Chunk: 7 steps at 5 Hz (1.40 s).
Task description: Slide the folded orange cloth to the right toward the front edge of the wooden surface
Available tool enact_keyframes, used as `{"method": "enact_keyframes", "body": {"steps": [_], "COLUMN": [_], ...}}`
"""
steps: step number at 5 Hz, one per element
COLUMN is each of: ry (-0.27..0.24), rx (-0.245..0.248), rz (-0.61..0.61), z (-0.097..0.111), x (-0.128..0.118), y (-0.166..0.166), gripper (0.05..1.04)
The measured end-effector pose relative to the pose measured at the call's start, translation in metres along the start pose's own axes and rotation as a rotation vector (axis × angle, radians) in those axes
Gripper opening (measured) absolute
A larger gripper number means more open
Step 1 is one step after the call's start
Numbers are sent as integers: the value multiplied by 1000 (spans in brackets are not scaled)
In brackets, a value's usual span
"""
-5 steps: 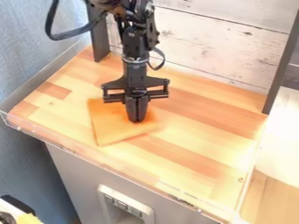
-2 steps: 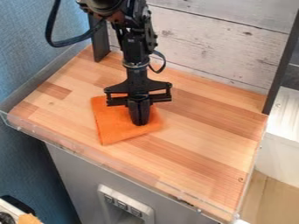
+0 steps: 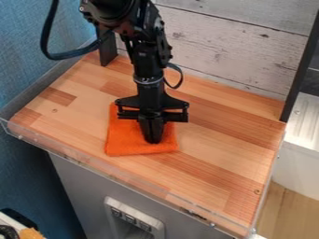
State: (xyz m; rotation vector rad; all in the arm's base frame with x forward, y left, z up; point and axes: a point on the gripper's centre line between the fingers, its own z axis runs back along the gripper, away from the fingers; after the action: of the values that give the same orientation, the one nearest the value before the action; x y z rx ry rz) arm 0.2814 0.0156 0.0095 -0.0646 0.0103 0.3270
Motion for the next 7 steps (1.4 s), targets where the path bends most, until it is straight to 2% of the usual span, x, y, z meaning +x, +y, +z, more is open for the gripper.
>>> {"method": "enact_keyframes", "body": {"steps": [2, 4, 5, 6, 7], "ry": [-58, -54, -46, -13, 40], "rx": [17, 66, 79, 88, 101], "rz": [-182, -308, -331, -362, -361], "z": [-2, -2, -3, -1, 7], "x": [-13, -17, -15, -19, -23], "y": [-10, -26, -35, -41, -42], "gripper": [59, 59, 85, 241, 500]}}
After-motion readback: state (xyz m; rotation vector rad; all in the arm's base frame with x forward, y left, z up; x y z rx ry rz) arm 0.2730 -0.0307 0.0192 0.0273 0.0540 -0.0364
